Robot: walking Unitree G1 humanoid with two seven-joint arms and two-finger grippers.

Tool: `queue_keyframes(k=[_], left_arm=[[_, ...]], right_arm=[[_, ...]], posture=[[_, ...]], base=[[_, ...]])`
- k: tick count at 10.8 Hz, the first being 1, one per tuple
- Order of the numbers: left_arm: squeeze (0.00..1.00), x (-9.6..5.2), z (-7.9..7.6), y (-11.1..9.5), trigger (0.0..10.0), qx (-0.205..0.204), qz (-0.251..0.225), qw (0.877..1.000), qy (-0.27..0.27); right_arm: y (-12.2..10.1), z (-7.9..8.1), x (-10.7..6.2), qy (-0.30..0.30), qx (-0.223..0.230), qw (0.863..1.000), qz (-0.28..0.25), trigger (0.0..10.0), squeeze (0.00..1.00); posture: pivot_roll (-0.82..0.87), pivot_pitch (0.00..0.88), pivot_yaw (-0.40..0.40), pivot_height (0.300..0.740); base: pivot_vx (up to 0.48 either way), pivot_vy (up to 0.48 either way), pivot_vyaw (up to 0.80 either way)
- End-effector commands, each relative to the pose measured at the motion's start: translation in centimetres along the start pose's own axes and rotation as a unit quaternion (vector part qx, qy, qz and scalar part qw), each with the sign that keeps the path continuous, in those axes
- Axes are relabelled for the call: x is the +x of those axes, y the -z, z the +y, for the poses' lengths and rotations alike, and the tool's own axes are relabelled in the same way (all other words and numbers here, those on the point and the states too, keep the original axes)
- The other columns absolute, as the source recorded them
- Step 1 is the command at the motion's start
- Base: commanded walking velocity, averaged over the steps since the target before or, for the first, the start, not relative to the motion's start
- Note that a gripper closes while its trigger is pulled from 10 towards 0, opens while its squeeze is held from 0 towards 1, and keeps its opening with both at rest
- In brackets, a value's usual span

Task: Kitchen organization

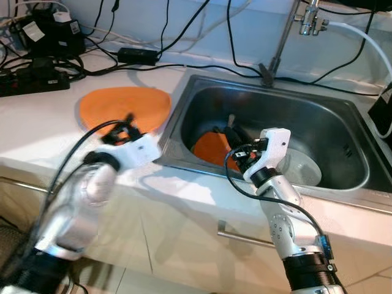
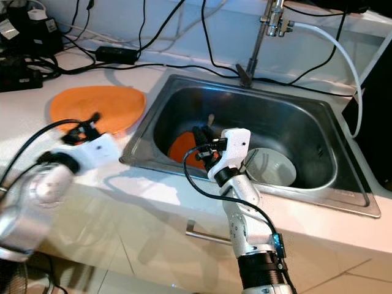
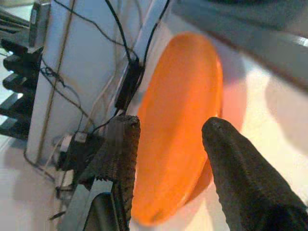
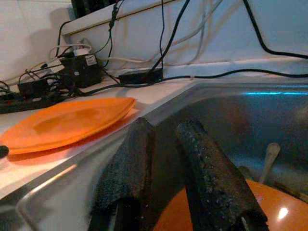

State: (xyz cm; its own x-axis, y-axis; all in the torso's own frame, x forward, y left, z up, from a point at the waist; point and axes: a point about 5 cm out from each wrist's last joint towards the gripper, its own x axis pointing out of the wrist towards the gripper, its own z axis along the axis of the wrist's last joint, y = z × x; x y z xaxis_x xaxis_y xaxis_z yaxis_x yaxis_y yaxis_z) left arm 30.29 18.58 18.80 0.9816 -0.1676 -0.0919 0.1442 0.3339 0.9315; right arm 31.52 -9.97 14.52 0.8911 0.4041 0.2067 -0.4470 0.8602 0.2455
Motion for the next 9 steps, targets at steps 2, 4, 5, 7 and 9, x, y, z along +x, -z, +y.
queue_keyframes(k=[2,4,5,7,9], left_arm=[[1.00,-0.4,0.1,-0.5,10.0,0.017,-0.006,1.000,0.021],[1.00,-0.5,0.0,-0.9,10.0,0.024,-0.007,0.998,0.052],[1.00,-0.6,-0.2,-0.8,10.0,0.042,-0.002,0.996,0.077],[0.00,-0.4,-0.3,-0.3,10.0,0.075,0.012,0.993,0.094],[0.00,0.1,-0.4,0.5,10.0,0.105,0.034,0.988,0.108]], right_arm=[[-0.4,0.0,0.3,0.002,0.003,1.000,-0.002,10.0,0.00],[-0.2,0.2,0.4,0.001,0.005,1.000,0.001,10.0,0.00],[-0.1,0.3,0.5,0.000,0.007,1.000,0.002,10.0,0.00],[-0.1,0.5,0.7,-0.002,0.009,1.000,0.004,10.0,0.00],[-0.1,0.5,0.8,0.002,0.010,1.000,0.003,10.0,0.00]], posture=[[0.26,0.022,-0.056,0.740],[0.27,0.031,-0.056,0.740],[0.27,0.036,-0.057,0.740],[0.27,0.041,-0.057,0.740],[0.27,0.043,-0.055,0.740]], base=[[0.000,0.000,0.00],[0.000,0.000,0.00],[0.000,0.000,0.00],[0.000,0.000,0.00],[0.000,0.000,0.00]])
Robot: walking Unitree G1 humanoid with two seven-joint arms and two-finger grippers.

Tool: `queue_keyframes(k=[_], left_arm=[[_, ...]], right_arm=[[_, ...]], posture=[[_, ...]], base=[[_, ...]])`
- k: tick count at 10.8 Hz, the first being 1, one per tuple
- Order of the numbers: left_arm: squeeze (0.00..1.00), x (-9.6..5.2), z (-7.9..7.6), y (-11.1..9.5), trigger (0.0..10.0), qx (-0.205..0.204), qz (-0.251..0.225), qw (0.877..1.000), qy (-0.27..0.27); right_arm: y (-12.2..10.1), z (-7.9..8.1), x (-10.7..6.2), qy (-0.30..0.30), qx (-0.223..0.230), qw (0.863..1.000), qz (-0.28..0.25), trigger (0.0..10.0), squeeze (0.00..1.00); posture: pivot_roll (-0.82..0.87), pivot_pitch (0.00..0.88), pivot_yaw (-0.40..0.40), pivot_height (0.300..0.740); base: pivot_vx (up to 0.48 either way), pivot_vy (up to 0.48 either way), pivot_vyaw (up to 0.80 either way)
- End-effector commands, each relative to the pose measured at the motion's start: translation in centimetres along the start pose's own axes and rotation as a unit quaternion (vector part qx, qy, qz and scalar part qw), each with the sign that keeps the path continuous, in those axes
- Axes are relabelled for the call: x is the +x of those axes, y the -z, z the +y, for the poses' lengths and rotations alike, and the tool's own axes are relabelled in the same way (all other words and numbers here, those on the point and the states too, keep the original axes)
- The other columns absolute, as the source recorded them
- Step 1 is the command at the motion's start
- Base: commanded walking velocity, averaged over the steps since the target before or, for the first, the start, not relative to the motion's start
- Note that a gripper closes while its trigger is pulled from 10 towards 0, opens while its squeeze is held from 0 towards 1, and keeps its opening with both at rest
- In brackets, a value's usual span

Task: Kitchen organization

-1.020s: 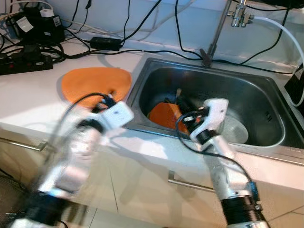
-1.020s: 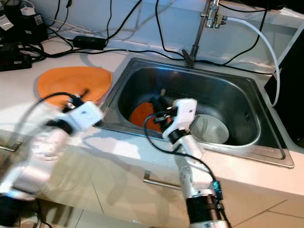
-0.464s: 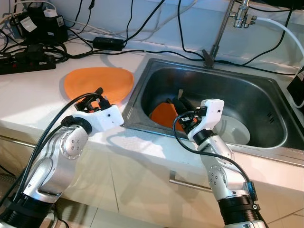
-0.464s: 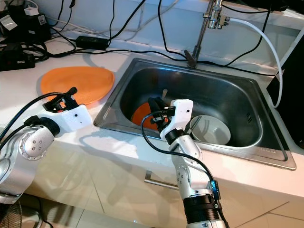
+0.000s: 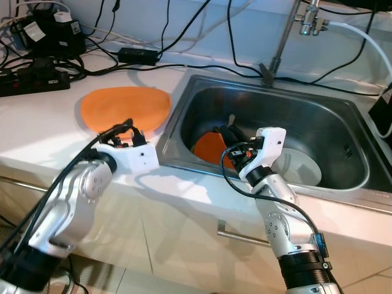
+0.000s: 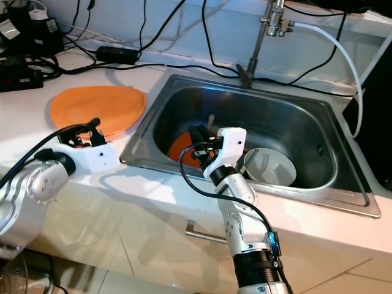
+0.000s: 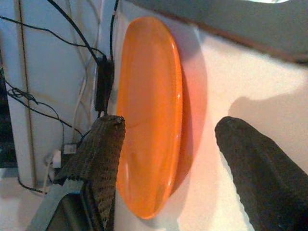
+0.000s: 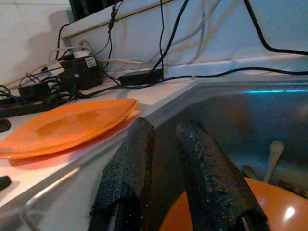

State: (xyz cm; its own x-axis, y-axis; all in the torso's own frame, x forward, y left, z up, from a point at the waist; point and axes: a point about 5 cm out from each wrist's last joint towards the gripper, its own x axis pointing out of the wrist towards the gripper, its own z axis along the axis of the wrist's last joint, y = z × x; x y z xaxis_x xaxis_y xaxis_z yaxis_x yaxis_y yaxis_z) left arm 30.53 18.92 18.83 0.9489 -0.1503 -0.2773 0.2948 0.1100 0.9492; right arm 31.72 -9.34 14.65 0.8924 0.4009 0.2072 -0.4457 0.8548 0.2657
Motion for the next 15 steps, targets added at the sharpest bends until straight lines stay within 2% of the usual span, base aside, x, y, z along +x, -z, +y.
queue_keyframes(k=[1,5,6,10,11,15], left_arm=[[0.00,0.5,-0.3,0.5,10.0,0.021,0.016,1.000,0.015],[0.00,2.3,-0.3,2.1,10.0,0.056,0.051,0.997,0.034],[0.00,3.2,-0.5,2.5,10.0,0.064,0.056,0.996,0.035],[0.00,5.4,-0.7,3.4,10.0,0.076,0.067,0.994,0.033],[0.00,5.7,-0.9,3.4,0.0,0.079,0.064,0.994,0.031],[0.00,6.2,-1.6,3.3,0.0,0.080,0.052,0.995,0.028]], right_arm=[[-0.3,0.0,0.4,0.001,-0.001,1.000,0.003,10.0,0.00],[-0.5,-0.2,0.5,0.006,-0.003,1.000,-0.002,10.0,0.00],[-0.5,-0.2,0.5,0.008,-0.003,1.000,-0.002,10.0,0.00],[-0.6,-0.3,0.6,0.012,-0.003,1.000,-0.004,10.0,0.00],[-0.6,-0.3,0.7,0.013,-0.003,1.000,-0.004,10.0,0.00],[-0.5,-0.2,0.8,0.013,-0.002,1.000,-0.003,10.0,0.00]], posture=[[0.26,0.041,-0.054,0.740],[0.25,0.037,-0.050,0.740],[0.25,0.034,-0.047,0.740],[0.24,0.029,-0.047,0.740],[0.24,0.028,-0.048,0.740],[0.24,0.019,-0.051,0.740]], base=[[0.000,0.000,0.00],[0.000,0.000,0.00],[0.000,0.000,0.00],[0.000,0.000,0.00],[0.000,0.000,0.00],[0.000,0.000,0.00]])
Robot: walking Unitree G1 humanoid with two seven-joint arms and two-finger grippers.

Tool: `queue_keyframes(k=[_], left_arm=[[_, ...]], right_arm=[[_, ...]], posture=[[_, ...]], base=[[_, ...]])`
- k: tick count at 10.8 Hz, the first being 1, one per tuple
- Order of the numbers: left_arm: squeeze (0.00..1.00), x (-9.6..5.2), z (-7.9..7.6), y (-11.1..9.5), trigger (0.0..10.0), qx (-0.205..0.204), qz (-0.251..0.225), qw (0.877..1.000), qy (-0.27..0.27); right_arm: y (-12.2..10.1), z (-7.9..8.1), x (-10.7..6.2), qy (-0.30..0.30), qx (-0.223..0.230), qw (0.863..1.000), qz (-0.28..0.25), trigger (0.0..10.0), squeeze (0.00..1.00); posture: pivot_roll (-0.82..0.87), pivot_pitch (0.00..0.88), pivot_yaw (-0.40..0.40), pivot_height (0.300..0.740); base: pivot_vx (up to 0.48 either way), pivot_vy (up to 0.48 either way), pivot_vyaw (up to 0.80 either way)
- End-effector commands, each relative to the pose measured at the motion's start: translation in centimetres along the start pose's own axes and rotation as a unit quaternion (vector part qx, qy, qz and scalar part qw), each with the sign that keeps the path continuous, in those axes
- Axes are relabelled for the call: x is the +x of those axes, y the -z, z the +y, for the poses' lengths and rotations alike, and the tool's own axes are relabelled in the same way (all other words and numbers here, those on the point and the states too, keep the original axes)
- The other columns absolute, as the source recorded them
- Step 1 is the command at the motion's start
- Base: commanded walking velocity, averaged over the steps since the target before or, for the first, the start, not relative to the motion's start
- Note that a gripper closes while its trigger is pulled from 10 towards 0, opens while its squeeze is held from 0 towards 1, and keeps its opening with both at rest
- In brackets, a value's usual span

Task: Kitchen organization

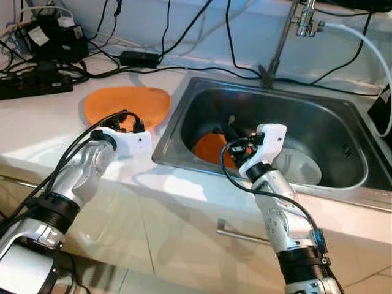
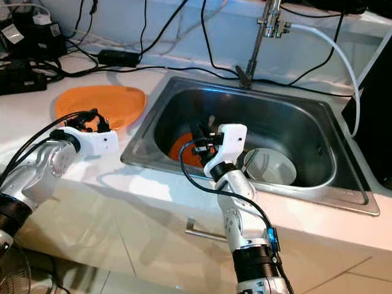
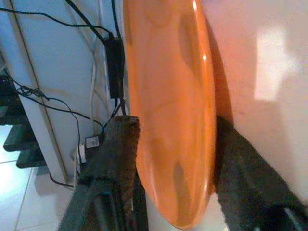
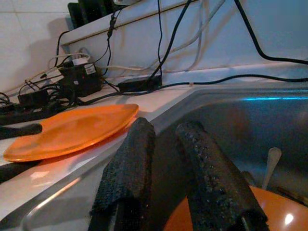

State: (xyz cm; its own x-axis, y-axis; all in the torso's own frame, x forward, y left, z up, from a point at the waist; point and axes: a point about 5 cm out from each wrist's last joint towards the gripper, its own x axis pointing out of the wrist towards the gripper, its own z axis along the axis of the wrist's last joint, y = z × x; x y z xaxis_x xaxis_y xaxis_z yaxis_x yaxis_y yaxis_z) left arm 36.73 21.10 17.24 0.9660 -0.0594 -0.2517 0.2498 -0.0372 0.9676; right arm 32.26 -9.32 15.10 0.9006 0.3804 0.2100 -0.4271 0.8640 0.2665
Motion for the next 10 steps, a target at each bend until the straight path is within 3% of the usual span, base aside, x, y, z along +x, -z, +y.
queue_keyframes(k=[1,10], left_arm=[[0.00,0.08,-2.25,-0.01,0.0,0.006,0.003,0.999,0.044],[0.00,0.04,-2.27,0.12,0.0,0.005,-0.003,0.999,0.040]], right_arm=[[-0.13,-0.13,0.27,0.003,-0.001,1.000,0.001,10.0,0.00],[0.01,-0.32,0.27,0.009,0.003,1.000,0.004,10.0,0.00]], posture=[[0.25,0.018,-0.051,0.740],[0.25,0.025,-0.053,0.740]], base=[[0.000,0.000,0.00],[0.000,0.000,0.00]])
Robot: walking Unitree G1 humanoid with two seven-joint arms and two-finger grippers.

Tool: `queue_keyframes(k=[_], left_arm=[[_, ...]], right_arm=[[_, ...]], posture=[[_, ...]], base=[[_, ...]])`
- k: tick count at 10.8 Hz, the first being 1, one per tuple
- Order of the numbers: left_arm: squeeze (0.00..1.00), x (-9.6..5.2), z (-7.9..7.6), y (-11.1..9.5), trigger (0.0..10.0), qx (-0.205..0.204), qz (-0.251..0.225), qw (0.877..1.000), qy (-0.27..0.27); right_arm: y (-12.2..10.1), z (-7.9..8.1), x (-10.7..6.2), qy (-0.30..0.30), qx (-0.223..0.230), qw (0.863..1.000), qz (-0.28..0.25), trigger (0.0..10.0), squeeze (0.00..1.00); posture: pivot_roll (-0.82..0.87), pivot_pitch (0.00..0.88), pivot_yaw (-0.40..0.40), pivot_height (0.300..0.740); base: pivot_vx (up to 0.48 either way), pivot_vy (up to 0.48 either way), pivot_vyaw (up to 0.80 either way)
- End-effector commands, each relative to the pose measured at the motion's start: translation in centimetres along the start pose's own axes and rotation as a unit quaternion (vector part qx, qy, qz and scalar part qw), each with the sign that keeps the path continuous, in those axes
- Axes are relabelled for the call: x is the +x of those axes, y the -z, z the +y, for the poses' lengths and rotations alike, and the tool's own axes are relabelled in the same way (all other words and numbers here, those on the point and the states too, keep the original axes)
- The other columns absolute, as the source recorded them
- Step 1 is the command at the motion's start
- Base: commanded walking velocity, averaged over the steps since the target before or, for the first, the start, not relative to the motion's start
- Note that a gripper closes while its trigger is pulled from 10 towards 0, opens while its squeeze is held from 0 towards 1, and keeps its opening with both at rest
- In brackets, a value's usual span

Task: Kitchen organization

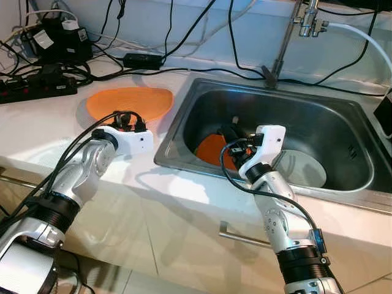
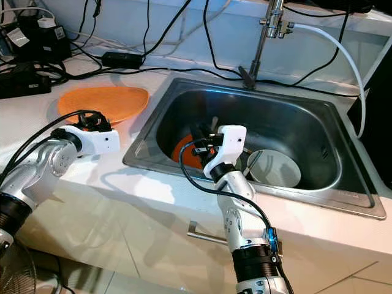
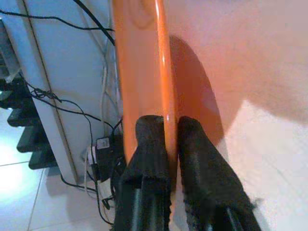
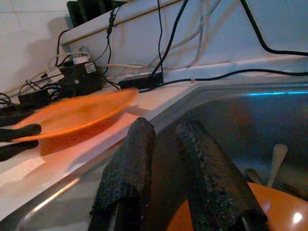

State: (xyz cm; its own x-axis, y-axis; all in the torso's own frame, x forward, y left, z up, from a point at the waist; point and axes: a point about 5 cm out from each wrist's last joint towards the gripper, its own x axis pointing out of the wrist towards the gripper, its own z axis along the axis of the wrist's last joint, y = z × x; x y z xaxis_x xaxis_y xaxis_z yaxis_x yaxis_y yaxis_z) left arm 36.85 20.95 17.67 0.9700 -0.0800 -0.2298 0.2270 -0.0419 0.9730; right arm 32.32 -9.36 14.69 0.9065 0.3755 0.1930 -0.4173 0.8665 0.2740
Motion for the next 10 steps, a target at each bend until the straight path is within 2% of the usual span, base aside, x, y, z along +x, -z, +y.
queue_keyframes(k=[1,4,5,6,7,8,9,10], left_arm=[[0.00,-0.1,-2.7,0.3,0.0,0.002,0.007,0.999,0.050],[0.00,-0.1,-2.2,0.2,0.0,0.008,0.005,0.999,0.034],[0.00,-0.2,-0.6,-0.7,0.0,0.009,-0.013,1.000,-0.015],[0.00,-0.4,-0.2,-1.0,0.0,0.011,-0.027,0.999,-0.045],[0.00,-0.9,1.4,-2.5,0.0,0.015,-0.057,0.994,-0.095],[0.00,-1.1,2.1,-3.6,0.0,0.009,-0.073,0.990,-0.120],[0.00,-1.5,2.6,-4.7,8.4,-0.002,-0.094,0.985,-0.143],[0.00,-1.6,2.9,-5.4,10.0,-0.015,-0.108,0.983,-0.147]], right_arm=[[-0.4,-0.1,0.3,0.003,0.001,1.000,-0.003,10.0,0.00],[-0.4,-0.1,0.4,0.005,0.001,1.000,-0.003,10.0,0.00],[-0.8,-0.1,0.6,0.006,0.002,1.000,-0.009,10.0,0.00],[-1.1,-0.1,0.8,0.005,0.002,1.000,-0.014,10.0,0.00],[-1.8,0.0,1.1,0.001,0.000,1.000,-0.022,10.0,0.00],[-2.3,0.0,1.4,-0.001,0.000,1.000,-0.027,10.0,0.00],[-2.8,0.0,1.7,-0.003,0.000,0.999,-0.033,10.0,0.02],[-3.2,0.2,2.0,-0.009,0.007,0.999,-0.039,10.0,1.00]], posture=[[0.25,0.027,-0.053,0.740],[0.25,0.025,-0.053,0.740],[0.24,0.024,-0.052,0.740],[0.24,0.025,-0.052,0.740],[0.24,0.025,-0.053,0.740],[0.24,0.024,-0.055,0.740],[0.24,0.025,-0.056,0.740],[0.24,0.023,-0.057,0.740]], base=[[0.000,0.000,0.00],[0.000,0.000,0.00],[0.000,0.000,0.00],[0.000,0.000,0.00],[0.000,0.000,0.00],[0.000,0.000,0.00],[0.000,0.000,0.00],[0.000,0.000,0.00]])
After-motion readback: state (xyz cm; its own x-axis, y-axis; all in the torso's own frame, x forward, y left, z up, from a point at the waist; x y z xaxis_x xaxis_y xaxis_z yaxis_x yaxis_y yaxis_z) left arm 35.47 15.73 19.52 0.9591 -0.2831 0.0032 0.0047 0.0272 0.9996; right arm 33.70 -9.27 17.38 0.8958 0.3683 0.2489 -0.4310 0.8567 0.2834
